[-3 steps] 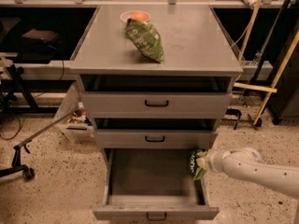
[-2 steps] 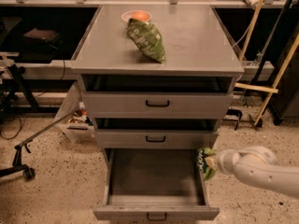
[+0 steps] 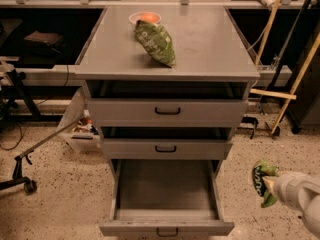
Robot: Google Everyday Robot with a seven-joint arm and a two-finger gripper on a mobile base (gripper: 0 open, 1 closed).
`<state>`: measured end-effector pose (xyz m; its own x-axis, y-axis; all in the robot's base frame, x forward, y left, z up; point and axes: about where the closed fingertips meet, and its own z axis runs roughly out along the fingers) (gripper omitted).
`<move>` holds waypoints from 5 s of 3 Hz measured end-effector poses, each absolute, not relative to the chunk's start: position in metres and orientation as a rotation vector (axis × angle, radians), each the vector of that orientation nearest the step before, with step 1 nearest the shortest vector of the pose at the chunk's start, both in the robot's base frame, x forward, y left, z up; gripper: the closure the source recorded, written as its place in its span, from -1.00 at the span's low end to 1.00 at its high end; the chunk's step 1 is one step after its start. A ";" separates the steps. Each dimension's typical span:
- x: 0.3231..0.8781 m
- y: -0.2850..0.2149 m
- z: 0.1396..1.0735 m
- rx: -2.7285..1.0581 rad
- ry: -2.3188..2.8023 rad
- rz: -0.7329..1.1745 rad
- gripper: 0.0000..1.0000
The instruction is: Pick green rice chip bag from bottom drawer and place on counter
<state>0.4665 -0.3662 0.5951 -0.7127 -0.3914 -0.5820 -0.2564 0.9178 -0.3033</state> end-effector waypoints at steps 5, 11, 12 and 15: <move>0.406 -0.225 0.771 -0.616 2.093 -0.406 1.00; 0.573 -0.133 1.017 -0.475 1.641 -0.279 1.00; 0.629 -0.160 1.074 -0.314 1.544 -0.333 1.00; 0.745 -0.211 1.026 -0.190 1.712 -0.413 1.00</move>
Offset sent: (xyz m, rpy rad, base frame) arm -0.0249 0.4461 0.2507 -0.1726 -0.4714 0.5618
